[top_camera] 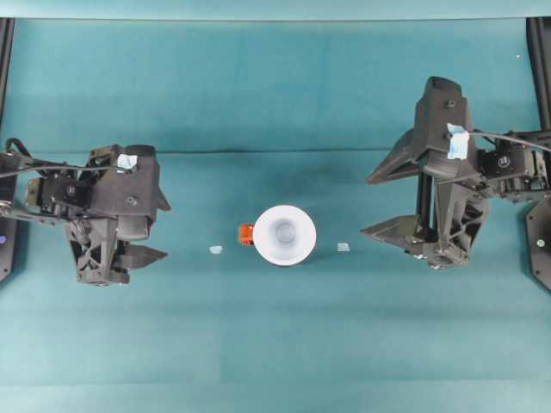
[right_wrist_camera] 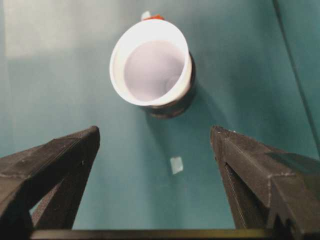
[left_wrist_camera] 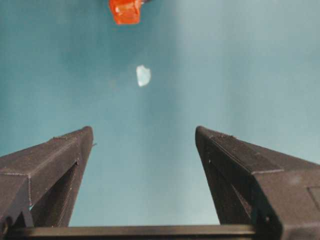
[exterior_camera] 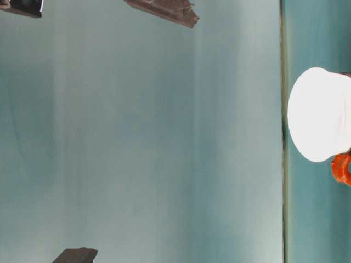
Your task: Put the paper cup into the moved red handle cup holder.
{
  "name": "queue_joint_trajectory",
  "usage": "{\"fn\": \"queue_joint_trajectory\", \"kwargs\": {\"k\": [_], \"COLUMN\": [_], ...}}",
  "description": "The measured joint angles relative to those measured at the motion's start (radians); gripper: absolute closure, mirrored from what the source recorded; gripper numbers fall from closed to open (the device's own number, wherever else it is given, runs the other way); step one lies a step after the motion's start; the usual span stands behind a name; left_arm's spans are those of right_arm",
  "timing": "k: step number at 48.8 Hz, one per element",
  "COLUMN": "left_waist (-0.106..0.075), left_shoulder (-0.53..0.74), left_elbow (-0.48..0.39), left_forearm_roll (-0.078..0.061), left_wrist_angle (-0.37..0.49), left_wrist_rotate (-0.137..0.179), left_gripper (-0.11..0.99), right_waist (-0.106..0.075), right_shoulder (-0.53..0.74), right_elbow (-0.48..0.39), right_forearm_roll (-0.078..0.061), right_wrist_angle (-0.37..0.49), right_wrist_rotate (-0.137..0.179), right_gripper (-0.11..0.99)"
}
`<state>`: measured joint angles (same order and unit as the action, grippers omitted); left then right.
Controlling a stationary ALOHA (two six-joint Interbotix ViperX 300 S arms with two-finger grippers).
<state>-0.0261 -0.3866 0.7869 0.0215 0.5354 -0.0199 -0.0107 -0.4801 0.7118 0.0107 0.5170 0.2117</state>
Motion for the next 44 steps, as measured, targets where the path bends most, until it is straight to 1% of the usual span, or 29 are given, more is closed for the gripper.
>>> {"fn": "queue_joint_trajectory", "kwargs": {"k": [1, 2, 4, 13, 14, 15, 24, 27, 33, 44], "left_waist": [0.0, 0.002, 0.002, 0.0, 0.0, 0.002, 0.0, 0.002, 0.002, 0.002], "left_shoulder": [-0.002, -0.002, -0.002, -0.002, 0.0, 0.0, -0.002, 0.0, 0.0, 0.0], "left_elbow": [0.0, 0.0, 0.0, 0.0, 0.0, 0.0, 0.0, 0.0, 0.0, 0.0], "left_forearm_roll": [-0.002, 0.0, 0.0, 0.0, 0.0, -0.002, 0.0, 0.0, -0.002, 0.0], "left_wrist_angle": [0.0, -0.002, 0.0, 0.0, 0.0, 0.0, 0.0, -0.003, -0.015, -0.021], "left_wrist_rotate": [-0.002, -0.002, -0.002, -0.002, -0.002, -0.002, -0.002, -0.002, -0.002, -0.002], "left_gripper": [-0.03, -0.03, -0.03, -0.03, -0.03, -0.03, -0.03, -0.03, -0.03, -0.03], "right_waist": [0.0, 0.0, 0.0, 0.0, 0.0, 0.0, 0.0, 0.0, 0.0, 0.0], "right_shoulder": [0.0, 0.0, 0.0, 0.0, 0.002, 0.0, 0.002, 0.002, 0.0, 0.0], "right_elbow": [0.002, 0.002, 0.003, 0.005, 0.005, 0.006, 0.008, 0.009, 0.008, 0.009], "right_forearm_roll": [0.0, 0.0, 0.002, 0.0, 0.002, 0.002, 0.002, 0.003, 0.002, 0.003], "right_wrist_angle": [0.0, -0.002, -0.002, -0.002, -0.002, -0.002, -0.002, -0.002, -0.002, -0.002], "right_wrist_rotate": [0.0, 0.0, 0.0, 0.0, 0.0, 0.0, 0.0, -0.002, 0.0, 0.0], "right_gripper": [-0.06, -0.06, -0.06, -0.06, -0.06, -0.06, -0.06, -0.06, -0.06, -0.06]}}
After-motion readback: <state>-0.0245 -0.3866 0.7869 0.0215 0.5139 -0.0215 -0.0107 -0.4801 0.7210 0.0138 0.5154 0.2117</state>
